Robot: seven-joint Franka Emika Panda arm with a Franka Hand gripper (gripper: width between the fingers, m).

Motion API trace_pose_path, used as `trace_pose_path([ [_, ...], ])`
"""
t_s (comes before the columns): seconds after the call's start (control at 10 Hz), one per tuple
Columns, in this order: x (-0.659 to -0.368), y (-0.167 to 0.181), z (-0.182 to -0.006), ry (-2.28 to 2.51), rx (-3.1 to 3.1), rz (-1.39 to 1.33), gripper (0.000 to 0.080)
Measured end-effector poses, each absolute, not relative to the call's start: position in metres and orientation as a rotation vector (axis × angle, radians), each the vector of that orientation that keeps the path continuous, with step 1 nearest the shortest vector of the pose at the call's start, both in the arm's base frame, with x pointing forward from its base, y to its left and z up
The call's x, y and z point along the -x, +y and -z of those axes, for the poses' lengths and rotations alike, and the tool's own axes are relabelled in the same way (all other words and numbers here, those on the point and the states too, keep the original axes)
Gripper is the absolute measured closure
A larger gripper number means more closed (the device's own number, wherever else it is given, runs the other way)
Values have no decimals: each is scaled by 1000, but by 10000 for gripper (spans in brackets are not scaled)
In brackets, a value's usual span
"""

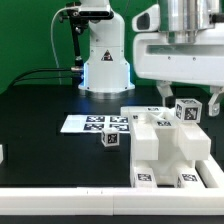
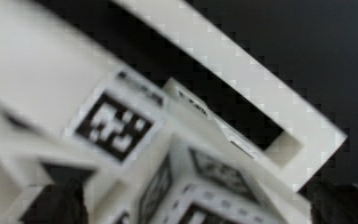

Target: Assemble chair

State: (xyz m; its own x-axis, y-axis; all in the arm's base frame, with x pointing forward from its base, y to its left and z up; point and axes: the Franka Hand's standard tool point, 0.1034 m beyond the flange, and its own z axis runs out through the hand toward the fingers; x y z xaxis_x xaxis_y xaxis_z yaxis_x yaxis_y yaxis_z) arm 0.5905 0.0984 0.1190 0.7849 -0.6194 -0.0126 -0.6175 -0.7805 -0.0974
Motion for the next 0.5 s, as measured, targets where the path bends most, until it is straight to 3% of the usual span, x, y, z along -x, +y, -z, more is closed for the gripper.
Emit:
trace_pose_path([
  [0.5,-589,95,-116,307,3076,72,151],
])
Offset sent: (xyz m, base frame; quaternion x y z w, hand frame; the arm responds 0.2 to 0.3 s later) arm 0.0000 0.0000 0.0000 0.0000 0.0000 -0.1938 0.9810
